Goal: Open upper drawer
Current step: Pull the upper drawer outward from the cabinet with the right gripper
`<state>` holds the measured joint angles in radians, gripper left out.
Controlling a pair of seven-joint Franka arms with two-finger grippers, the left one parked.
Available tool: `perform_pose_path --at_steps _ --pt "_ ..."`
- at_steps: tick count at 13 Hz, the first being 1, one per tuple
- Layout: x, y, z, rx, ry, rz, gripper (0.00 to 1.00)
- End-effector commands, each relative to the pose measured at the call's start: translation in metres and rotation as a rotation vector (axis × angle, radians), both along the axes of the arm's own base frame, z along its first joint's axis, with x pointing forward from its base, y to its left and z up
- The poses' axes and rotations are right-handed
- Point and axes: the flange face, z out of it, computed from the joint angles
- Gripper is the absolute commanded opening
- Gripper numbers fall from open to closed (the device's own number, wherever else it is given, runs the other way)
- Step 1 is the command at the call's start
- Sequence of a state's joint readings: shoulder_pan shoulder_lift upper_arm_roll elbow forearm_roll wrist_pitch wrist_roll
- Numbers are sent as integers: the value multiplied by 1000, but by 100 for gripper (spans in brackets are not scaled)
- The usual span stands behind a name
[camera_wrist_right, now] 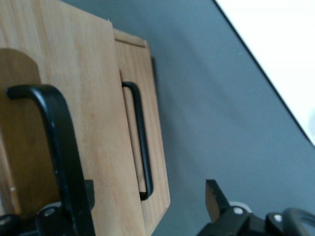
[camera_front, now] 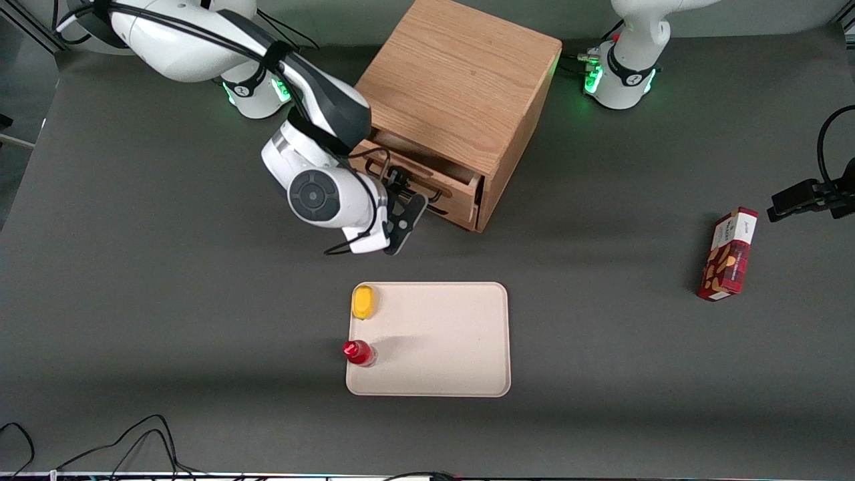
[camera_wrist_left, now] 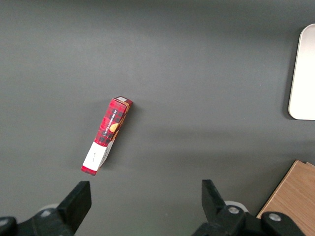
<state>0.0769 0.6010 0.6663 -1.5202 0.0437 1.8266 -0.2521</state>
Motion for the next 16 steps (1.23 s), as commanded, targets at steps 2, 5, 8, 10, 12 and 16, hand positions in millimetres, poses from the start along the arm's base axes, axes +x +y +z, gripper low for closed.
perform_pose_path --at_steps 2,5,8,10,12,16 --pt "34 -18 0 15 -26 14 100" --pt "57 -37 10 21 -25 6 100" --pt "70 -49 10 5 -19 -10 100" --pt "81 -53 14 29 -36 -2 100" --pt "88 -58 15 39 -39 7 100" --pt "108 -73 15 47 -63 9 100"
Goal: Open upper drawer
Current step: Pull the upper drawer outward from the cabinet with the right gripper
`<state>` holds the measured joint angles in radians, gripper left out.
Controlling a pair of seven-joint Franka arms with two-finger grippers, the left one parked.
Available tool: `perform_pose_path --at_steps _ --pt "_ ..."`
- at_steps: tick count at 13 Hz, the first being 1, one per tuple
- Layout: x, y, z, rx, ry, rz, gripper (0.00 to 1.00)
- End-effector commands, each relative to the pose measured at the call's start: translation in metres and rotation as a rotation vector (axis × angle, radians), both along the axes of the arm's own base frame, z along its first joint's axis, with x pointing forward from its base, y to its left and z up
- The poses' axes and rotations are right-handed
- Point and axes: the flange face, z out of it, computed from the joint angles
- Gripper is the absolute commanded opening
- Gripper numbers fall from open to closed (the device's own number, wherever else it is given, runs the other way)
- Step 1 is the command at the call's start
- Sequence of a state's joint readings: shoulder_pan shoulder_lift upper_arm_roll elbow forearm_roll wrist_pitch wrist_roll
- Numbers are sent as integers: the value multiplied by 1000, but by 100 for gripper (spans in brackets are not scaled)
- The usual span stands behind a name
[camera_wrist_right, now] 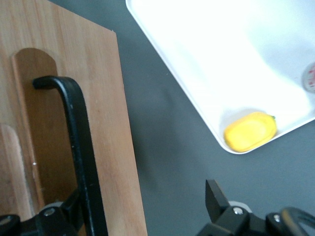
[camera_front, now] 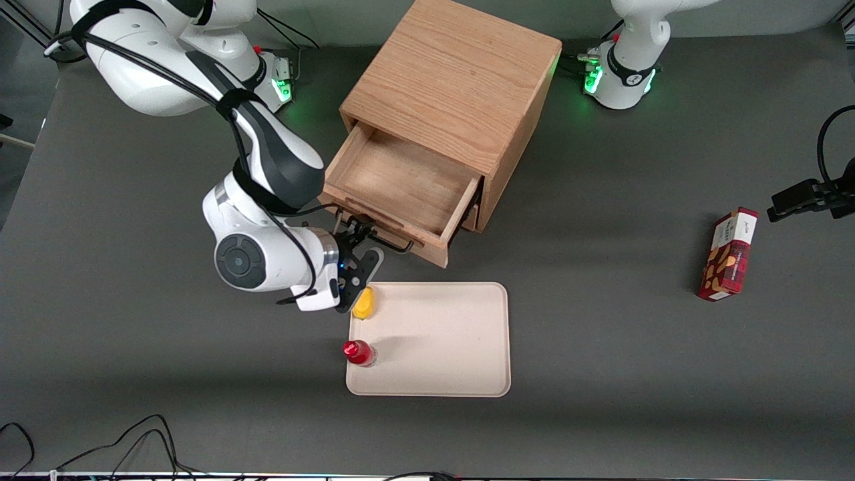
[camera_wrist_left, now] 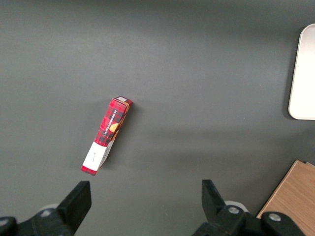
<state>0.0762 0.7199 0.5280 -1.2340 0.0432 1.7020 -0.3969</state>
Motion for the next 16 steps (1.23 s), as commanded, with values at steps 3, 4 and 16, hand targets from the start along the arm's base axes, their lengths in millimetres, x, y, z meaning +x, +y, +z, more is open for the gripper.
perform_pose_path --at_steps 3,4,16 --pt "23 -11 4 -5 -49 38 100" --pt "24 -12 2 -2 -48 41 100" --pt "53 -33 23 -9 -148 22 100"
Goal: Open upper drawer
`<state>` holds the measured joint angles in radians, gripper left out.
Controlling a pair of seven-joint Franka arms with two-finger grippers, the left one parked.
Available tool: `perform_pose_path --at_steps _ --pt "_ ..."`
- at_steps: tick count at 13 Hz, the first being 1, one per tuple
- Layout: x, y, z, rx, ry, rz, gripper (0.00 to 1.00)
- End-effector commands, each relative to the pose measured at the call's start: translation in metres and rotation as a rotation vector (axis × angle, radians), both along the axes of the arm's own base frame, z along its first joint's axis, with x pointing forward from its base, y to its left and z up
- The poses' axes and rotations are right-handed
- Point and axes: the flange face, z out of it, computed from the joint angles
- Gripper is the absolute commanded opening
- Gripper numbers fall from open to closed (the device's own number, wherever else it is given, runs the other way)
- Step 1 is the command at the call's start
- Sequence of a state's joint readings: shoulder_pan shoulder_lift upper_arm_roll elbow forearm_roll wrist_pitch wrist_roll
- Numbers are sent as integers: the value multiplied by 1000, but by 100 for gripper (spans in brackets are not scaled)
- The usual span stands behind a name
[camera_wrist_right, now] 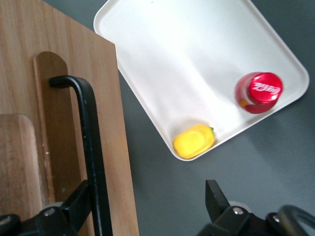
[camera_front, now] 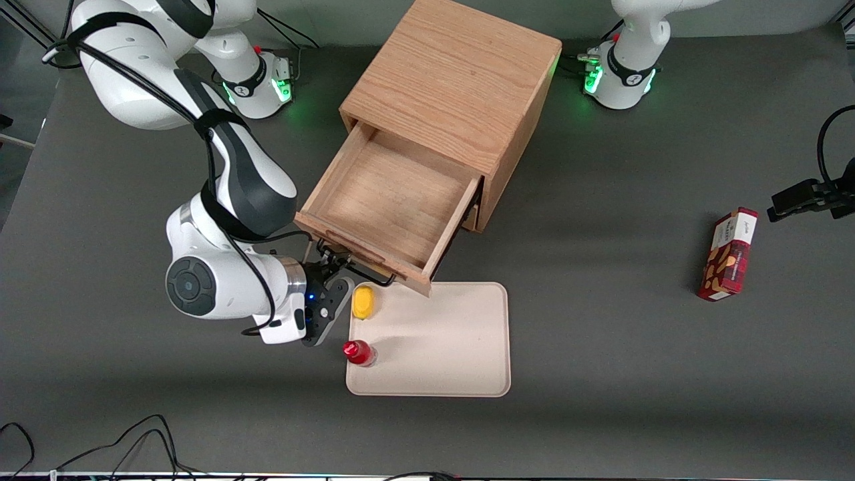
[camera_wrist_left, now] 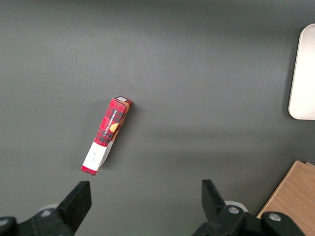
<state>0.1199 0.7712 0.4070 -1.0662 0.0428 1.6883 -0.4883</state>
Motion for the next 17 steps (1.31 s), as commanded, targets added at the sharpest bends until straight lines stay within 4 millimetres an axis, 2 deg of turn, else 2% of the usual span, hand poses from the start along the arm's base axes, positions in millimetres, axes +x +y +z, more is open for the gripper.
perform_pose_path --at_steps 1,6,8,9,12,14,15,17 --pt "8 4 3 -13 -38 28 100" --pt "13 -3 9 -17 -53 14 100" --pt "11 -3 29 -10 -71 15 100" --pt "7 -4 46 -12 -82 19 100" --pt "-10 -23 136 -10 -184 -11 100" --pt "-22 -70 189 -69 -211 -68 100" --pt "-39 -88 222 -107 -215 -115 100" --pt "-82 -105 270 -181 -178 -272 100"
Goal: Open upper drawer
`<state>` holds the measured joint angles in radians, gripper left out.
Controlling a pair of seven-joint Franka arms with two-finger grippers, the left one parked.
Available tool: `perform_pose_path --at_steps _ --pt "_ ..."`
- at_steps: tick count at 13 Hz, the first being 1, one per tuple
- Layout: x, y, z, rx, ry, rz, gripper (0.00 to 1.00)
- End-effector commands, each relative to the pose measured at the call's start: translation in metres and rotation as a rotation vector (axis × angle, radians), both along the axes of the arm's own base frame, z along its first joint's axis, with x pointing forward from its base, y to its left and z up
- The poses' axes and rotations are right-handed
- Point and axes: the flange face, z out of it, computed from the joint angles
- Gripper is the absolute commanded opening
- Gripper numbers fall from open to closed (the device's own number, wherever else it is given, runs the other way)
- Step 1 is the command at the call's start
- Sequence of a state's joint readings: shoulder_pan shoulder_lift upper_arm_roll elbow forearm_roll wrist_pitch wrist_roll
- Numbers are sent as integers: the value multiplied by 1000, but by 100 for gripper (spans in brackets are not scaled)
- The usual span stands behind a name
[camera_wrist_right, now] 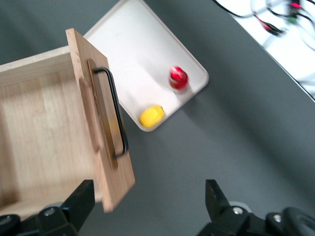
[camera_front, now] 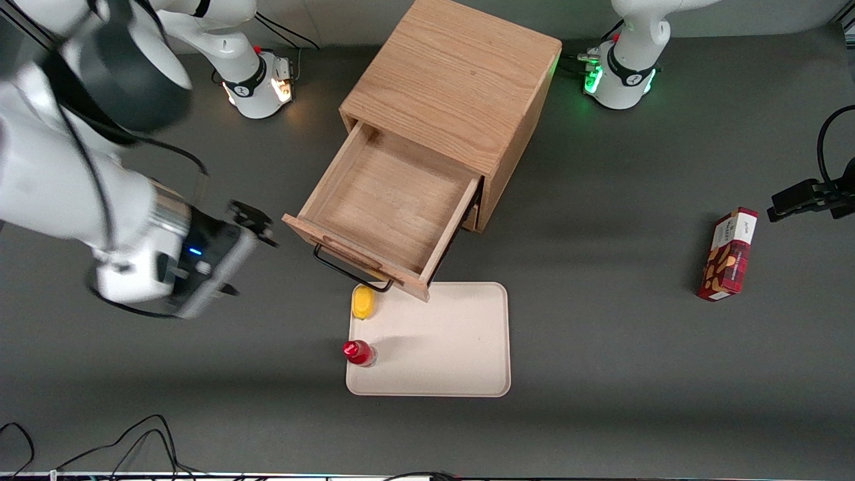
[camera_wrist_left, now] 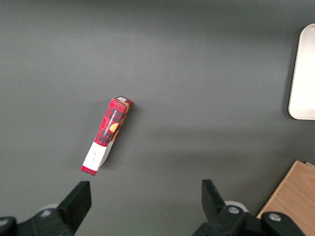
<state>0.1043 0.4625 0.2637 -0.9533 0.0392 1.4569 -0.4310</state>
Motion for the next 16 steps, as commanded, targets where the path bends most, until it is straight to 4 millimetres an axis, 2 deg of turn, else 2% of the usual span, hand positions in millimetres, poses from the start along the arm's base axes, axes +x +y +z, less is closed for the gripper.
perform_pose_path --at_steps 1,2,3,5,7,9,10,12,16 --pt "-65 -17 63 -78 13 -185 100" --pt "-91 -28 86 -96 9 -250 100" --pt "-119 -46 100 -135 55 -295 100" --pt "-166 -84 103 -195 168 -422 100" --pt "-209 -104 79 -229 206 -540 100" --pt "-240 -127 39 -205 169 -604 100" --pt "-249 -130 20 -198 155 -618 100" --pt "-250 -130 -7 -196 150 -649 100" --pt "-237 -133 -18 -198 141 -717 100"
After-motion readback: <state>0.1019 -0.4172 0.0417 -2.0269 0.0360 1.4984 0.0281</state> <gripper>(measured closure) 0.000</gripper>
